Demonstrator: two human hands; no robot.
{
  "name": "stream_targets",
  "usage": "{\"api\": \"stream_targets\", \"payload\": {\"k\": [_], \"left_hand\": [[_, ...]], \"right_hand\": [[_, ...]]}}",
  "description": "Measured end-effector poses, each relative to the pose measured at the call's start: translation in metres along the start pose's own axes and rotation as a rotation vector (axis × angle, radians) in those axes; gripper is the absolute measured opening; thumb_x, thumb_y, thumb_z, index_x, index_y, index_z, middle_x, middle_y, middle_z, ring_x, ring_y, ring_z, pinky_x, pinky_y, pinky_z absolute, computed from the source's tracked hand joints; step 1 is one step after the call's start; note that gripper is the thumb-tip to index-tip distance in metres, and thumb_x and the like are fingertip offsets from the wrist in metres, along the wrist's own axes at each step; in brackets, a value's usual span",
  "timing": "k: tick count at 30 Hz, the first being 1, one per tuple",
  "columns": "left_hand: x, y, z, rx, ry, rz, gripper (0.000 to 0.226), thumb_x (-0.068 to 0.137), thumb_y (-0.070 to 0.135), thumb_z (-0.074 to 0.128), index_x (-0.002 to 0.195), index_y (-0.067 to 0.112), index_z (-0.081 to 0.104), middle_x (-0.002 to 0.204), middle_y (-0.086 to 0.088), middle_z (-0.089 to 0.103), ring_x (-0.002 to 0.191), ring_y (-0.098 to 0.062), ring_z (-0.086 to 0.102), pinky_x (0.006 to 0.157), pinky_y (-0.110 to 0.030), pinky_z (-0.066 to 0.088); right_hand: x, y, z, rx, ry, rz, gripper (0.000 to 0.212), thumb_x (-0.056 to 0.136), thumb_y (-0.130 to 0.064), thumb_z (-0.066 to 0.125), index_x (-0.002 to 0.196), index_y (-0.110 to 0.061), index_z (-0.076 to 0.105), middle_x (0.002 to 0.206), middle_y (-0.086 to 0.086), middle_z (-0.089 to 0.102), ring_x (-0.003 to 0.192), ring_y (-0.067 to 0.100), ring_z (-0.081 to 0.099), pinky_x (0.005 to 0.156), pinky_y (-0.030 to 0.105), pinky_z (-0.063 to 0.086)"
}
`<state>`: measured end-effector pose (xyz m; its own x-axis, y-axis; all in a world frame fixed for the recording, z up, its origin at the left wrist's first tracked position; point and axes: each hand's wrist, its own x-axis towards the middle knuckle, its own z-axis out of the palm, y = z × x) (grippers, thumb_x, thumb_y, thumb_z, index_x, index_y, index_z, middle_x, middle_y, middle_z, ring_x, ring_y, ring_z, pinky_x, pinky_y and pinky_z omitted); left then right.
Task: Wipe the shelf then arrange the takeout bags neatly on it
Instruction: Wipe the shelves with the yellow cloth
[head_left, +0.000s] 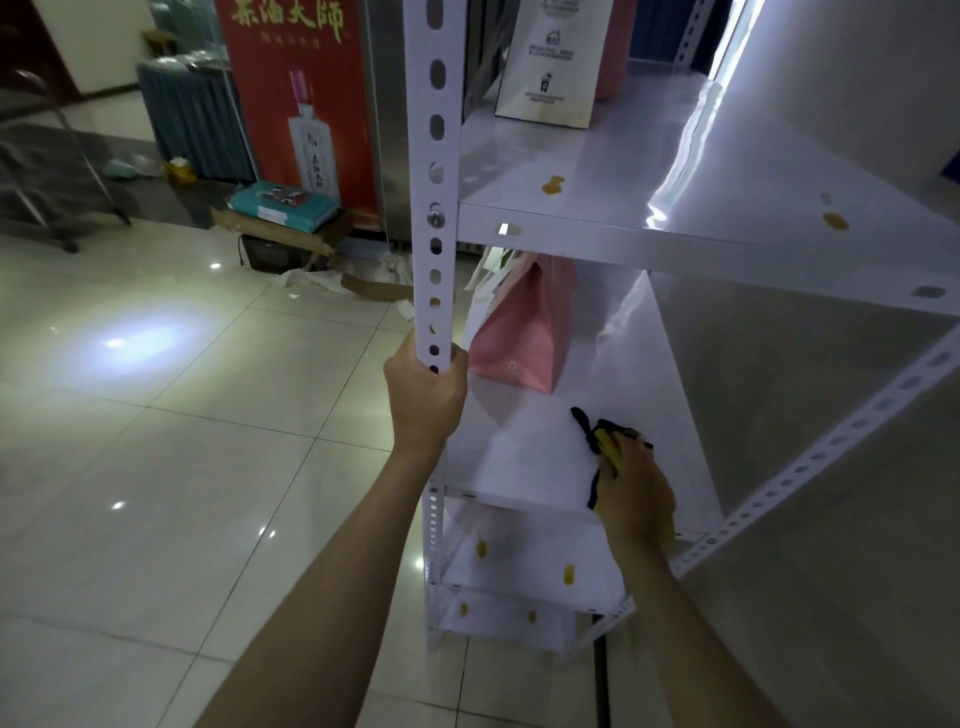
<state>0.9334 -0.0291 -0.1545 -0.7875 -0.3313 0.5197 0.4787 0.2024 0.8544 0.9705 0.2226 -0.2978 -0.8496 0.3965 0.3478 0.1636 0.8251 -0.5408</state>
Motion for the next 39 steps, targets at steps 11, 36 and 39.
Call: {"api": "stream_targets", "payload": {"k": [11,36,39], "left_hand": [[0.001,-0.005,-0.001,-0.006,-0.005,0.015,0.038,0.082,0.006,0.056,0.065,0.029,0.031,0.053,0.017,0.041,0.046,-0.006,0.032,0.048,-0.016,0.027],[-0.004,0.001,0.008,0.144,0.111,-0.036,0.037,0.091,0.001,0.056,0.067,0.018,0.034,0.059,0.002,0.036,0.046,-0.003,0.033,0.046,-0.017,0.032],[-0.003,-0.003,0.008,0.145,0.132,-0.067,0.039,0.092,0.002,0.056,0.066,0.022,0.036,0.059,0.002,0.037,0.047,-0.004,0.035,0.047,-0.022,0.035]], "right_hand": [[-0.037,-0.12,0.062,0.056,-0.118,-0.311,0.028,0.097,-0.034,0.052,0.111,-0.024,0.073,0.113,0.0,0.071,0.096,0.02,0.069,0.078,0.033,0.058],[0.005,0.056,-0.039,-0.026,-0.213,-0.279,0.072,0.068,0.012,0.069,0.13,-0.023,0.058,0.124,-0.007,0.059,0.107,0.016,0.06,0.087,0.033,0.055],[0.0,0.056,-0.026,-0.154,-0.133,-0.2,0.051,0.081,0.004,0.062,0.126,-0.019,0.056,0.119,0.004,0.06,0.106,0.024,0.059,0.093,0.039,0.052]]}}
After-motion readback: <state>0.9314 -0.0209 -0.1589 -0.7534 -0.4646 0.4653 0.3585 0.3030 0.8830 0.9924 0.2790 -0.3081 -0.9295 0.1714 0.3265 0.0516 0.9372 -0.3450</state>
